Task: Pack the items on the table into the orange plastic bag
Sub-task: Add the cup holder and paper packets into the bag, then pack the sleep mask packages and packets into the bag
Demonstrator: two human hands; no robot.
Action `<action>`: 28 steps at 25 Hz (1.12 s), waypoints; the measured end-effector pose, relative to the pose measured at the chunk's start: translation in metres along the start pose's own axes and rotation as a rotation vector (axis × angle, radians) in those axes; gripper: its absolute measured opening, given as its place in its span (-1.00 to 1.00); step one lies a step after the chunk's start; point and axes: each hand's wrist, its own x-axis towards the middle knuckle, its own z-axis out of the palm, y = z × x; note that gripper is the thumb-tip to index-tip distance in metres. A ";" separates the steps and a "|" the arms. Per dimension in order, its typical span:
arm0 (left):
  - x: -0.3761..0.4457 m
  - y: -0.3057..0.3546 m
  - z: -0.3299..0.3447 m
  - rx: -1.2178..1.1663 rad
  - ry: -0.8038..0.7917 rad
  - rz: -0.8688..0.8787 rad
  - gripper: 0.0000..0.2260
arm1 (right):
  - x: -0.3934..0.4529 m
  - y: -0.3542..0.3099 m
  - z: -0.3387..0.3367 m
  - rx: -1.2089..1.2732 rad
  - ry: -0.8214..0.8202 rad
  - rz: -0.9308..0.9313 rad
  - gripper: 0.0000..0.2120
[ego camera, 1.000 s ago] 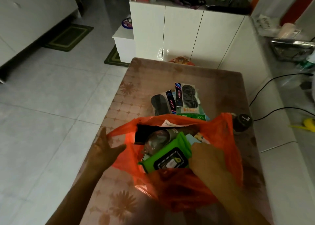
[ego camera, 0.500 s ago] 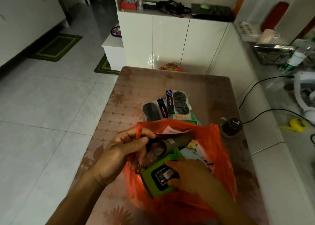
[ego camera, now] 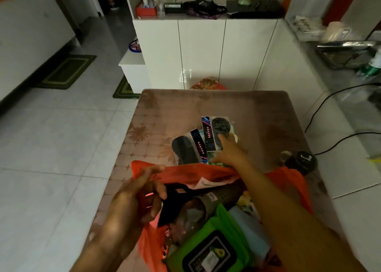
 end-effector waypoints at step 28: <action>-0.058 0.024 -0.008 0.188 0.047 0.234 -0.75 | -0.261 -0.013 -0.066 1.555 0.116 -0.013 -0.77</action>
